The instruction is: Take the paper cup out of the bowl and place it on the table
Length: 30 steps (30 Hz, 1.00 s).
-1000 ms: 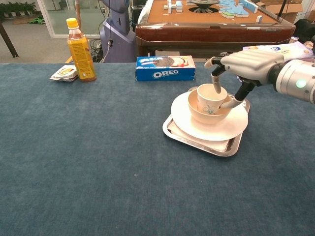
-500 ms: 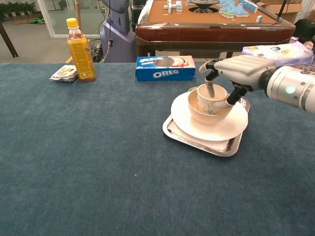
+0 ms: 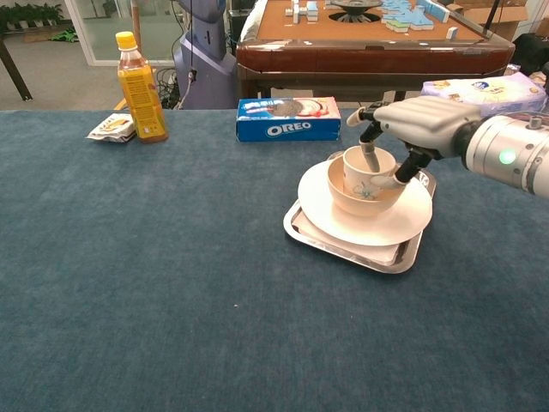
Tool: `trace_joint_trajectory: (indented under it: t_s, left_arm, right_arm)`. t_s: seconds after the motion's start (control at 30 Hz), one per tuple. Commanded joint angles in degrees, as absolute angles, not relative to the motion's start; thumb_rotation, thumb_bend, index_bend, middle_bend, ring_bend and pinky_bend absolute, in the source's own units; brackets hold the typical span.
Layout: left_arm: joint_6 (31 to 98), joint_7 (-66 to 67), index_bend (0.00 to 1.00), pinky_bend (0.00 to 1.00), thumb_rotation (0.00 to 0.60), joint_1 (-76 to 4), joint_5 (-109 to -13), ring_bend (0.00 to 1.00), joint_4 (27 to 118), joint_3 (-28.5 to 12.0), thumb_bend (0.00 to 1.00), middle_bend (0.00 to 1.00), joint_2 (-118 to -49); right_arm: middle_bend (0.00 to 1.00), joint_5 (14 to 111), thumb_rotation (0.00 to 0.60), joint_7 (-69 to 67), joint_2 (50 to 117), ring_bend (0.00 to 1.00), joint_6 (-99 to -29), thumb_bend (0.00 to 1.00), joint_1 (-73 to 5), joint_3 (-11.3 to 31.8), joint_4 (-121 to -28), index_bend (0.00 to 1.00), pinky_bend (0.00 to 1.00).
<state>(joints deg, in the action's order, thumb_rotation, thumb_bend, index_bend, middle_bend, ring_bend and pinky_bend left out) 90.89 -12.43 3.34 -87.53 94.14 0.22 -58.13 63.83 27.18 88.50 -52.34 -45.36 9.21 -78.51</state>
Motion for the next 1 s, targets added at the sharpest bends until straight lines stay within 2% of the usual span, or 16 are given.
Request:
trace_joint_trajectory:
  t_s: [0.03,0.67,1.0]
  left_arm:
    - [90.9,-12.5,0.51,0.42,0.6,3.4,-87.5,0.26,94.1,0.2,0.42,0.4,-58.1]
    - [90.8,-12.5,0.51,0.42,0.6,3.4,-87.4,0.26,94.0,0.1,0.42,0.4,-58.1]
    - [90.6,-11.9,0.51,0.42,0.6,3.3,-87.3,0.26,94.1,0.1,0.42,0.4,-58.3]
  right_arm:
    - [0.1,63.9,0.6,27.2,88.5,0.01,-52.5,0.41,-45.4,9.2,-78.7,0.6,0.14]
    - [0.1,63.4,0.6,27.8,88.5,0.01,-52.8,0.41,-45.8,9.2,-78.9,0.64,0.14]
    - [0.1,64.5,0.6,27.9,85.5,0.01,-54.3,0.41,-45.9,10.2,-83.7,0.64,0.14]
